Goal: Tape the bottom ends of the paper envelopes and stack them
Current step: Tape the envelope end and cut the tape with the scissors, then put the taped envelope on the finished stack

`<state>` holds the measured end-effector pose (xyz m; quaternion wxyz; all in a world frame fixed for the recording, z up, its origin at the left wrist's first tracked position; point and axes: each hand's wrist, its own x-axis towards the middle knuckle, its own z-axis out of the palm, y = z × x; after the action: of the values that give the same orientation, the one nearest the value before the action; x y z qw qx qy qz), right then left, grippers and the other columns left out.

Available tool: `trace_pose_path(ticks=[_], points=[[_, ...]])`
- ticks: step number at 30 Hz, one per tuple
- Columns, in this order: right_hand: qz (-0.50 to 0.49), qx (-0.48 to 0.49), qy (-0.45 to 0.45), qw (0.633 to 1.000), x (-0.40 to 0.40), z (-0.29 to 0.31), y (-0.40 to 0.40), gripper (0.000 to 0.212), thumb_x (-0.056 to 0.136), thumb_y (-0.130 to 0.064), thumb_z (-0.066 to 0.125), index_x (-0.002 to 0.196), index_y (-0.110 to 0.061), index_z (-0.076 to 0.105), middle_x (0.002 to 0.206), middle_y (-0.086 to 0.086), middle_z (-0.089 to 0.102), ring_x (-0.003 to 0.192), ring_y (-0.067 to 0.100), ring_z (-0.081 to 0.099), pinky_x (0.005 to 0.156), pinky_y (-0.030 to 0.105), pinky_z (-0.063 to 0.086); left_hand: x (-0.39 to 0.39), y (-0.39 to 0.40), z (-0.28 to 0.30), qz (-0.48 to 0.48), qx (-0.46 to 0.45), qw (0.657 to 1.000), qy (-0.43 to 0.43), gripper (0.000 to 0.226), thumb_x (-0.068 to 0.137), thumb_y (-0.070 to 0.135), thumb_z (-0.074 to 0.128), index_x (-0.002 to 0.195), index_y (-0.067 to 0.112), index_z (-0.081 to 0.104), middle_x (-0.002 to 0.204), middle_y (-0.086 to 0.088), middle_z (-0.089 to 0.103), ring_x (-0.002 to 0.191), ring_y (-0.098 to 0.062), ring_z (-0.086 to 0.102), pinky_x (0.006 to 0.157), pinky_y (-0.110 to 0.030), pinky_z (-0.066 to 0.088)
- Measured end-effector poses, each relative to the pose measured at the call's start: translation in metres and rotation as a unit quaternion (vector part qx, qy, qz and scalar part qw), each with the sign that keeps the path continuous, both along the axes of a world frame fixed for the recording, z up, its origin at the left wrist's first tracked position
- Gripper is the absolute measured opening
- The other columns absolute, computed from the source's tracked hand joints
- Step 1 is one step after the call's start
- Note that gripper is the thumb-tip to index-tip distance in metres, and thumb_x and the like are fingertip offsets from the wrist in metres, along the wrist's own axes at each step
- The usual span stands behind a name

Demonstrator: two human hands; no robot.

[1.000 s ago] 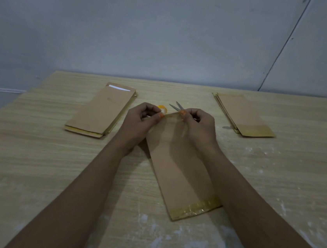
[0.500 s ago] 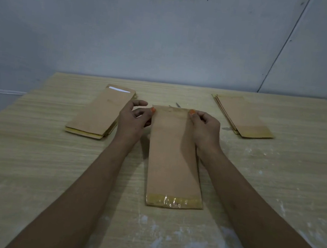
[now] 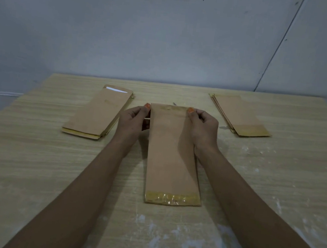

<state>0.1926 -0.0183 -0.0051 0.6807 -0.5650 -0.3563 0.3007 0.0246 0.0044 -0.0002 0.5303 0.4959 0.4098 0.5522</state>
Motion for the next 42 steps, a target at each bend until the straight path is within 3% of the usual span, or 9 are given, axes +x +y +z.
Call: trace_pose_path(ticks=[7, 10, 13, 17, 21, 25, 33, 37, 42], points=[[0.015, -0.014, 0.006, 1.000, 0.011, 0.006, -0.001, 0.014, 0.092, -0.027, 0.068, 0.087, -0.017, 0.076, 0.073, -0.005, 0.065, 0.066, 0.007, 0.055, 0.060, 0.021, 0.044, 0.008, -0.005, -0.002, -0.048, -0.008, 0.998, 0.030, 0.016, 0.097, 0.011, 0.061, 0.101, -0.001, 0.071, 0.084, -0.010, 0.071, 0.071, -0.015, 0.066, 0.063, -0.026, 0.058], [0.010, -0.015, -0.081, 0.997, 0.019, 0.009, -0.008, 0.023, 0.093, -0.029, 0.066, 0.114, -0.019, 0.062, 0.085, -0.007, 0.063, 0.064, -0.002, 0.056, 0.060, 0.016, 0.044, 0.015, 0.002, -0.001, -0.014, -0.025, 0.999, 0.020, 0.016, 0.096, 0.013, 0.063, 0.101, 0.000, 0.071, 0.087, -0.013, 0.070, 0.073, -0.018, 0.065, 0.066, -0.029, 0.057], [0.002, -0.012, -0.186, 0.982, 0.026, 0.013, -0.022, 0.031, 0.090, -0.027, 0.070, 0.111, -0.017, 0.050, 0.099, -0.001, 0.059, 0.083, 0.010, 0.059, 0.063, 0.015, 0.042, 0.027, 0.010, 0.005, 0.005, -0.028, 1.000, 0.013, 0.012, 0.096, 0.012, 0.062, 0.096, 0.004, 0.071, 0.085, -0.012, 0.070, 0.071, -0.016, 0.066, 0.064, -0.029, 0.059], [0.015, -0.094, -0.367, 0.925, 0.036, 0.014, -0.042, 0.051, 0.082, -0.049, 0.072, 0.111, -0.019, 0.044, 0.112, 0.000, 0.045, 0.094, 0.018, 0.050, 0.075, 0.031, 0.044, 0.052, 0.017, 0.019, 0.017, -0.015, 1.000, 0.005, 0.013, 0.098, 0.010, 0.059, 0.089, 0.005, 0.067, 0.074, -0.007, 0.065, 0.055, -0.008, 0.063, 0.052, -0.022, 0.054], [-0.010, -0.168, -0.490, 0.855, 0.041, 0.015, -0.055, 0.079, 0.065, -0.078, 0.066, 0.115, -0.022, 0.040, 0.118, 0.000, 0.039, 0.111, 0.023, 0.046, 0.090, 0.044, 0.047, 0.074, 0.024, 0.030, 0.015, -0.021, 1.000, -0.008, 0.018, 0.098, 0.012, 0.059, 0.082, 0.011, 0.066, 0.077, -0.006, 0.066, 0.064, -0.016, 0.064, 0.052, -0.024, 0.054], [-0.027, -0.207, -0.499, 0.841, 0.048, 0.012, -0.055, 0.097, 0.054, -0.085, 0.064, 0.123, -0.022, 0.037, 0.128, 0.005, 0.035, 0.120, 0.028, 0.039, 0.097, 0.049, 0.043, 0.096, 0.030, 0.034, 0.015, -0.027, 0.999, -0.014, 0.019, 0.098, 0.014, 0.061, 0.080, 0.011, 0.067, 0.078, -0.007, 0.066, 0.065, -0.017, 0.063, 0.054, -0.025, 0.054], [-0.111, -0.219, -0.468, 0.849, 0.075, 0.017, -0.035, 0.089, 0.066, -0.071, 0.069, 0.132, -0.020, 0.038, 0.133, 0.009, 0.037, 0.124, 0.033, 0.035, 0.098, 0.050, 0.035, 0.119, 0.023, 0.033, -0.026, -0.030, 0.999, -0.013, 0.017, 0.103, 0.025, 0.053, 0.093, 0.016, 0.063, 0.104, -0.002, 0.069, 0.064, -0.013, 0.072, 0.062, -0.024, 0.059], [-0.144, -0.252, -0.440, 0.850, 0.112, 0.014, -0.018, 0.089, 0.065, -0.065, 0.072, 0.134, -0.019, 0.039, 0.135, 0.011, 0.037, 0.125, 0.035, 0.035, 0.100, 0.050, 0.033, 0.123, 0.024, 0.000, 0.017, 0.124, 0.984, 0.130, 0.020, 0.099, 0.018, 0.058, 0.118, 0.014, 0.064, 0.109, -0.005, 0.067, 0.076, -0.010, 0.070, 0.064, -0.023, 0.051], [-0.145, -0.310, -0.432, 0.834, 0.151, 0.020, 0.008, 0.089, 0.068, -0.068, 0.069, 0.137, -0.020, 0.038, 0.137, 0.014, 0.039, 0.128, 0.036, 0.035, 0.101, 0.051, 0.032, 0.127, 0.019, -0.024, -0.012, 0.277, 0.932, 0.232, 0.026, 0.088, 0.017, 0.058, 0.113, 0.015, 0.064, 0.105, -0.002, 0.065, 0.084, -0.007, 0.062, 0.072, -0.022, 0.048]])
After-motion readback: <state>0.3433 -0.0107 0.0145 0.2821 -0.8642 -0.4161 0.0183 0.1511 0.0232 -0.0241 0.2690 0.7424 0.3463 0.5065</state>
